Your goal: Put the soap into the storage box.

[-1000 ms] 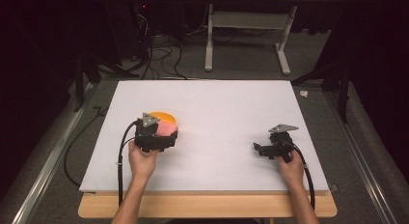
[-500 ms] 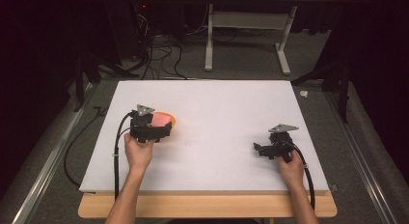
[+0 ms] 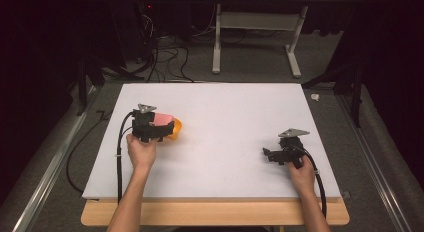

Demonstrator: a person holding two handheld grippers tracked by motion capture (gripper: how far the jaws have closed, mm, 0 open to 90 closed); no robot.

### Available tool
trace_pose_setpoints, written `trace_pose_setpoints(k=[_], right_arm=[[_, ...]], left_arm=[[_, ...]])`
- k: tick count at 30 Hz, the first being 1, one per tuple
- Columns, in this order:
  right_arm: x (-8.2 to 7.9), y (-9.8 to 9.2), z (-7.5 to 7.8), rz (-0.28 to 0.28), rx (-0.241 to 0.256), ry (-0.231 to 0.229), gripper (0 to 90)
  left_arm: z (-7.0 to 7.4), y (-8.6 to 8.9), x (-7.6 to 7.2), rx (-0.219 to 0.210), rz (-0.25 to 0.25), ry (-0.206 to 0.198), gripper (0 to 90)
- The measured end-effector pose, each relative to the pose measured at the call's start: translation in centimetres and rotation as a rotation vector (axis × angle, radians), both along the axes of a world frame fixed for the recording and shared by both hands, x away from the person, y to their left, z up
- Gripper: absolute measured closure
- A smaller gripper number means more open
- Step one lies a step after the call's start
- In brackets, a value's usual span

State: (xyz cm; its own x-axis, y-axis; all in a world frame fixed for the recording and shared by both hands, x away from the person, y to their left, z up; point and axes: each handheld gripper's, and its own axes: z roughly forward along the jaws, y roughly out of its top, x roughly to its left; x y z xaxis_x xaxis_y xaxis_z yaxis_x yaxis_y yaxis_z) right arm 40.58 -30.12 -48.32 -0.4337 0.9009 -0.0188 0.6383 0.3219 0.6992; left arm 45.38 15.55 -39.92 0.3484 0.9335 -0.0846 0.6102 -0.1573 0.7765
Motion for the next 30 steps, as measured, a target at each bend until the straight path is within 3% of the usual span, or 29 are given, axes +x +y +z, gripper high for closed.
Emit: trace_pose_setpoints(k=[30], right_arm=[[0.0, 0.0, 0.0, -0.001, 0.0, 0.0, 14.3]], left_arm=[[-2.0, -0.2, 2.6, 0.018, 0.077, 0.043, 13.8]])
